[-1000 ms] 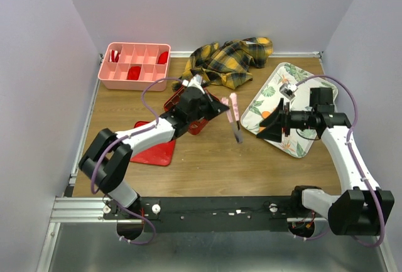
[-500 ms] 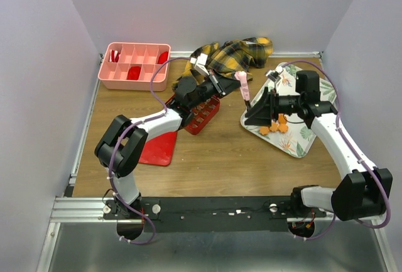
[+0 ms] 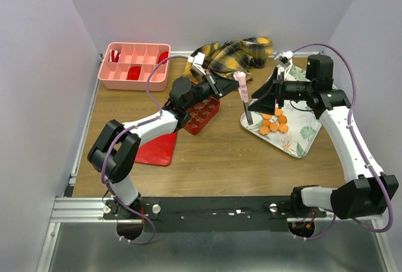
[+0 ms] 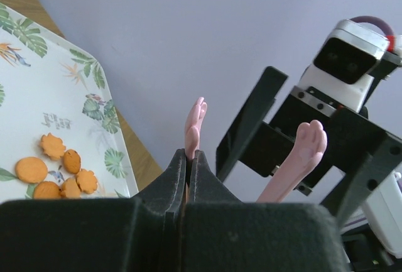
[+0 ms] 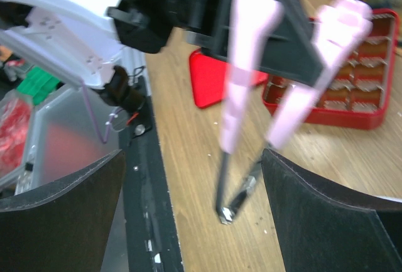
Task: Pack the cookies
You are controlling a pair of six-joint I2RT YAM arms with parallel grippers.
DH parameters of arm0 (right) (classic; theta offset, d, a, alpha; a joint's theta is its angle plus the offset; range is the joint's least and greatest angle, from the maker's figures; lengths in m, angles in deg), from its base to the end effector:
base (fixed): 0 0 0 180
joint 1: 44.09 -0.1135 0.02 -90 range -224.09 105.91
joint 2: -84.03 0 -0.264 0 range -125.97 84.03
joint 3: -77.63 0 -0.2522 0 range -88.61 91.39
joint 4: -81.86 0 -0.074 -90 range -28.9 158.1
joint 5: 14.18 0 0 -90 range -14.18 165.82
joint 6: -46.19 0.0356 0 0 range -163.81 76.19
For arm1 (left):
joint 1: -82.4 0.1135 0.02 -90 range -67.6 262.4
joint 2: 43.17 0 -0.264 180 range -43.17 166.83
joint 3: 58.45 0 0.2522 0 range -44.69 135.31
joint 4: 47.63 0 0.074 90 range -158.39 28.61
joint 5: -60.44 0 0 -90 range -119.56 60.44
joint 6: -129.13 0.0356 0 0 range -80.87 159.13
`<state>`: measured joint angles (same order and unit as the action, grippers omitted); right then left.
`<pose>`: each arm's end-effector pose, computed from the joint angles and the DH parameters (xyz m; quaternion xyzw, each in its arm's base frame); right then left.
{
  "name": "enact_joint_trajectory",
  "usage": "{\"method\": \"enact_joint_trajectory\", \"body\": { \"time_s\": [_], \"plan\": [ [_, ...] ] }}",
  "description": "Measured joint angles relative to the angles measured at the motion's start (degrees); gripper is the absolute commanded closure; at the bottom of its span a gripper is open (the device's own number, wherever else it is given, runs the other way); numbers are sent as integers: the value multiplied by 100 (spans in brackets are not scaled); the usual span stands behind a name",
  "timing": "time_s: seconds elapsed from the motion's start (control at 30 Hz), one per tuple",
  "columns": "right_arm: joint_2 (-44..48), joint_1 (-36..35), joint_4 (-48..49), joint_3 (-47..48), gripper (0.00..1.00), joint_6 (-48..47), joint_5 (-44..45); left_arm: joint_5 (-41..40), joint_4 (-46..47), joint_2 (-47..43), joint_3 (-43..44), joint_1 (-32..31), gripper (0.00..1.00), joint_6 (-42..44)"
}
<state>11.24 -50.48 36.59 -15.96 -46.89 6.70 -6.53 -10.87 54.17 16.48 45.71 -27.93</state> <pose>0.2555 0.0621 0.3796 -0.3349 0.6938 0.5067 0.3870 0.3047 -0.2444 0.3057 -0.0052 0.6212 -0.6845 0.3815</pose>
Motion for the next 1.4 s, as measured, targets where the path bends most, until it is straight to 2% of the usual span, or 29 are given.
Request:
{"method": "enact_joint_trajectory", "body": {
  "time_s": [0.17, 0.53, 0.7, 0.97, 1.23, 1.4],
  "plan": [
    [-74, 2, 61, -125, 4, 225, 361, 96, 98, -129, -68, 22, 100, -13],
    [-533, -90, 1388, -688, 8, 1784, -68, -35, 903, -133, -275, -11, 100, -352],
    [-557, -232, 2218, -739, 12, 2592, -238, -444, 1172, -136, -358, -87, 100, -444],
    [-634, -490, 3025, -750, 18, 3320, -267, -1224, 1086, -181, -581, -201, 100, -459],
    [-654, -496, 3314, -774, 19, 3563, -271, -1843, 1023, -509, -789, -208, 100, -479],
    [-654, -498, 3366, -887, 27, 3652, -273, -2041, 1027, -584, -848, -208, 100, -503]
  ]
}}
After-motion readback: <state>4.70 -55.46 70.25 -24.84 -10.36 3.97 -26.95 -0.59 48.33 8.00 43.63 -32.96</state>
